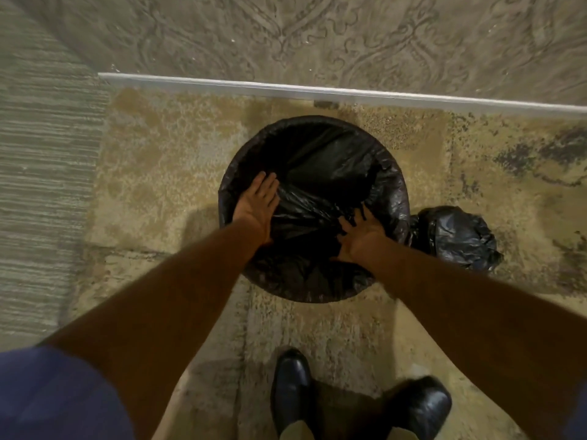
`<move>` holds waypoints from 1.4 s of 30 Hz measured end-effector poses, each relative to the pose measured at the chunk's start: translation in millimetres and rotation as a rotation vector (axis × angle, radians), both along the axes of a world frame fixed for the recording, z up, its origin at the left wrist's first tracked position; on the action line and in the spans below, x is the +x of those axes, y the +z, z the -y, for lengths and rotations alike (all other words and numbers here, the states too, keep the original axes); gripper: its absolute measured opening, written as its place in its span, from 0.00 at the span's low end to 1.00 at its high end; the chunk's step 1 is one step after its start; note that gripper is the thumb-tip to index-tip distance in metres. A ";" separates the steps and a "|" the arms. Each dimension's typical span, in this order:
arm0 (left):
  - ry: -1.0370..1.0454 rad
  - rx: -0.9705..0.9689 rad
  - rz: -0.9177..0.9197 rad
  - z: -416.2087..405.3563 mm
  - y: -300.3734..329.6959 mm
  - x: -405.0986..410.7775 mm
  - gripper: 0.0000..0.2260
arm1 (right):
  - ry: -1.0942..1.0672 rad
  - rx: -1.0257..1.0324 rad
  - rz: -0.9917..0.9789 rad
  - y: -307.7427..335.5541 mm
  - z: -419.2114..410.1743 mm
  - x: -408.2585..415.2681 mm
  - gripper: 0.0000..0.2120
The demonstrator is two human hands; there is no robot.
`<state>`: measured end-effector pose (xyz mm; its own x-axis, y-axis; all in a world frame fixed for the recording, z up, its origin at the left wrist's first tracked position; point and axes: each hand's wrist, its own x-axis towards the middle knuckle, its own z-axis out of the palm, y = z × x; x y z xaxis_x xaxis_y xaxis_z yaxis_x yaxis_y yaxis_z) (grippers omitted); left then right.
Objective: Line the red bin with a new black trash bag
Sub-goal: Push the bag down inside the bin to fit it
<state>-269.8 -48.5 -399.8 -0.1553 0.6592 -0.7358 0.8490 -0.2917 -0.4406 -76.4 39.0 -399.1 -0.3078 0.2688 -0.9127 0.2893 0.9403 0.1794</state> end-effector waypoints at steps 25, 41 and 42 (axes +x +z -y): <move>0.726 -0.181 0.503 32.4 -44.0 82.5 0.43 | -0.704 -0.253 -0.299 -47.9 -42.4 -42.3 0.42; 1.432 0.450 1.089 -56.3 57.3 -11.6 0.28 | -0.420 -0.299 -0.350 56.4 47.8 6.3 0.25; 1.393 0.477 1.080 -51.1 61.4 -7.8 0.27 | -0.471 -0.301 -0.504 65.0 43.5 7.6 0.22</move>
<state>-277.6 2.6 -338.4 -0.3504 0.6395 -0.6843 0.2723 0.7686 0.5788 -68.8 -4.4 -334.2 -0.6218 0.2369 -0.7464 0.6521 0.6844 -0.3261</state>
